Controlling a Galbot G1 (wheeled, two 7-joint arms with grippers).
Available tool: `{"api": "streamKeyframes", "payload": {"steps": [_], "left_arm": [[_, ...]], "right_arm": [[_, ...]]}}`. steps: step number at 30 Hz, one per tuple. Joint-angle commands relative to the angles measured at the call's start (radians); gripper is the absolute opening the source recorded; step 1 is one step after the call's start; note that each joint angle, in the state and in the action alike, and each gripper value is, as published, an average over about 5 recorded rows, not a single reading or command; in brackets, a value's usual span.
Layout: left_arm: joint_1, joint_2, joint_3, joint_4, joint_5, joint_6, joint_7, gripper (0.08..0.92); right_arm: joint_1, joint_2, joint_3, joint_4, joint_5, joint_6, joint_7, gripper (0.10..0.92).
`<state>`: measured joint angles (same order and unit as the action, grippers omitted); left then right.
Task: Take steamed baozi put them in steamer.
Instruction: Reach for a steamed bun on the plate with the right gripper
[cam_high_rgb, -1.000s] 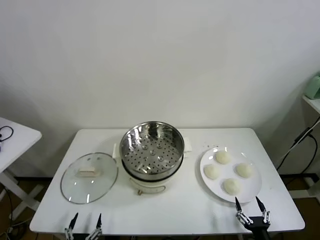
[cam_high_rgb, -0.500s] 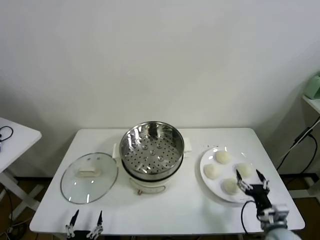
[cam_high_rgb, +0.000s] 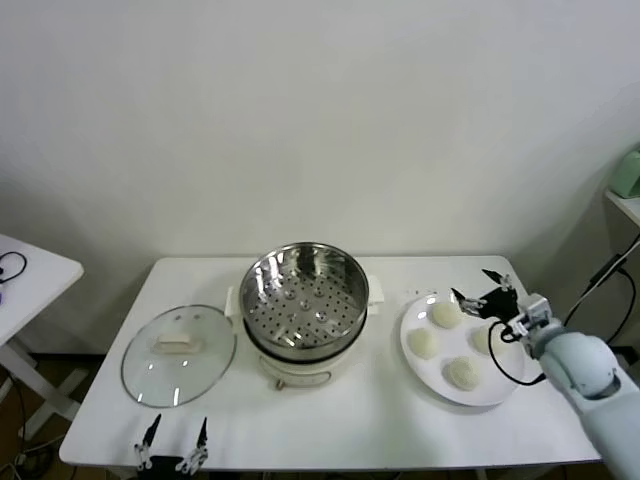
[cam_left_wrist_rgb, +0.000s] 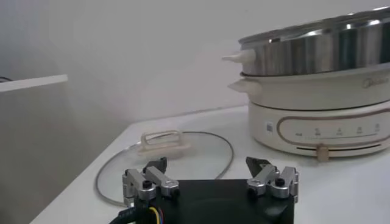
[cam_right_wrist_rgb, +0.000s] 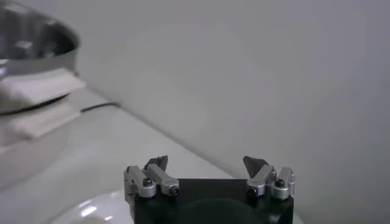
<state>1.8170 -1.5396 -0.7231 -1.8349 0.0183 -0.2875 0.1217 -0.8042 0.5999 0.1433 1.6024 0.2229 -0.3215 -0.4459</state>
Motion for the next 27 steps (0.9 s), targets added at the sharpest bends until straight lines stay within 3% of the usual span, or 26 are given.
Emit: {"api": "streamKeyframes", "payload": {"steps": [1, 6, 13, 21, 27], "left_arm": [[0.004, 0.001, 0.006, -0.006, 0.022, 0.001, 0.001, 0.823], [0.005, 0.001, 0.007, 0.000, 0.030, -0.005, 0.001, 0.823], [0.009, 0.006, 0.010, 0.003, 0.034, -0.004, 0.006, 0.823], [0.004, 0.010, -0.001, 0.010, 0.025, -0.006, 0.008, 0.823], [0.002, 0.008, -0.009, 0.013, 0.022, -0.006, 0.009, 0.823]], "right_arm": [[0.558, -0.198, -0.567, -0.193, -0.304, 0.111, -0.470, 0.823], [0.964, -0.138, -1.000, -0.303, -0.284, 0.202, -0.606, 0.823], [1.304, 0.057, -1.398, -0.463, -0.176, 0.203, -0.681, 0.823], [1.345, 0.314, -1.536, -0.723, -0.019, 0.197, -0.738, 0.823], [1.249, 0.412, -1.498, -0.855, -0.027, 0.210, -0.765, 0.823]]}}
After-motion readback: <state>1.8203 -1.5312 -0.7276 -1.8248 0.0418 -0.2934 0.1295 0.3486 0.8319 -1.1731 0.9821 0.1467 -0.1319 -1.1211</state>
